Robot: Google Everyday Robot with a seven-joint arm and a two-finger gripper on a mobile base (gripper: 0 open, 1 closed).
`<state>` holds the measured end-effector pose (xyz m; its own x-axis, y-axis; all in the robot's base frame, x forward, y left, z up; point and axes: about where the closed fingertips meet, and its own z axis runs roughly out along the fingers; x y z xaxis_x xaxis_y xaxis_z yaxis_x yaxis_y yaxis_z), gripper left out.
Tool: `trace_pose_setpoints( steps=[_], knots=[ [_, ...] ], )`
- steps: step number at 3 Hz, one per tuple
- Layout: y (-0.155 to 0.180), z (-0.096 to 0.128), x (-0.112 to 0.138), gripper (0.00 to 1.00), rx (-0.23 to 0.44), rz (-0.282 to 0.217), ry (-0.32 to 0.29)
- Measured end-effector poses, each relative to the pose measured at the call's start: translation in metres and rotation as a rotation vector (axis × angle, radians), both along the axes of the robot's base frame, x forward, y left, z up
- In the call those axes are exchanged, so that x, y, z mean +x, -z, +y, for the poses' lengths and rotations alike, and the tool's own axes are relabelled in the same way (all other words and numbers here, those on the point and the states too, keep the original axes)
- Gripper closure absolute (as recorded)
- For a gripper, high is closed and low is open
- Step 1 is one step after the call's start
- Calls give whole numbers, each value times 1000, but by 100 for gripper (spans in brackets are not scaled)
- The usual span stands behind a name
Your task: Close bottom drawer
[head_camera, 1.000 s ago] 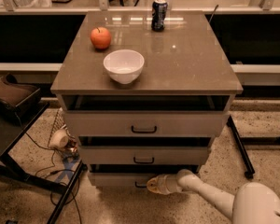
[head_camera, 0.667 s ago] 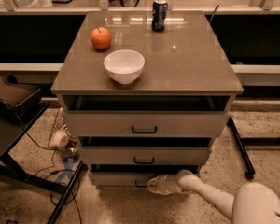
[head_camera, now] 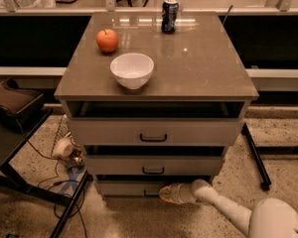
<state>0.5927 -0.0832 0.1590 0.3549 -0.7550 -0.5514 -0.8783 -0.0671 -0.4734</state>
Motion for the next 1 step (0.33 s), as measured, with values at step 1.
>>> trace_pose_setpoints(
  steps=[1],
  knots=[
    [0, 1, -2, 100, 0, 0, 0]
  ],
)
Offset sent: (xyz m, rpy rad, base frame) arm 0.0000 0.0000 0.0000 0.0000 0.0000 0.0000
